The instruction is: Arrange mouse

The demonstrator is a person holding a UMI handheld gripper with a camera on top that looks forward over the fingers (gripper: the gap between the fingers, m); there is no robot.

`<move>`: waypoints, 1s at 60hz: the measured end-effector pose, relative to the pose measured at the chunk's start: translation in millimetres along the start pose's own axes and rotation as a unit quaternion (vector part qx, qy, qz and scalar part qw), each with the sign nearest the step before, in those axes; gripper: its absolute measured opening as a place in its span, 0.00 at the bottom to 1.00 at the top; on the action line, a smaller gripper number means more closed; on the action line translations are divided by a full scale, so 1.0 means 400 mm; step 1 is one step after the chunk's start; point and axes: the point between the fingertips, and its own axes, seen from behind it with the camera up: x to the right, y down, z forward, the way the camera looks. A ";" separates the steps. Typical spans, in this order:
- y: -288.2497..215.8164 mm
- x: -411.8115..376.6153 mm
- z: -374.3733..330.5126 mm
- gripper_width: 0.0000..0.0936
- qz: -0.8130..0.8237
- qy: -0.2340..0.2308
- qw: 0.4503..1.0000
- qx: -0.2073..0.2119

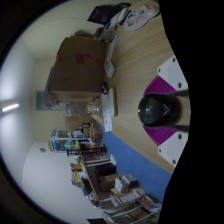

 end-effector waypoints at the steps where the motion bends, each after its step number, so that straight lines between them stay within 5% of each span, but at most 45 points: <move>1: -0.001 0.001 -0.002 0.42 0.003 -0.003 1.000 0.000; 7: -0.044 0.020 -0.047 0.42 0.003 -0.018 0.999 0.027; 16: -0.284 0.174 -0.215 0.42 0.003 -0.019 0.992 0.124; 26: -0.444 0.582 -0.380 0.41 -0.007 0.076 0.980 0.185; 33: -0.359 0.880 -0.357 0.41 0.016 0.129 0.981 0.143; 43: -0.133 1.089 -0.179 0.42 0.062 0.130 0.989 0.021; 60: 0.040 1.108 -0.073 0.46 0.040 0.112 0.990 -0.070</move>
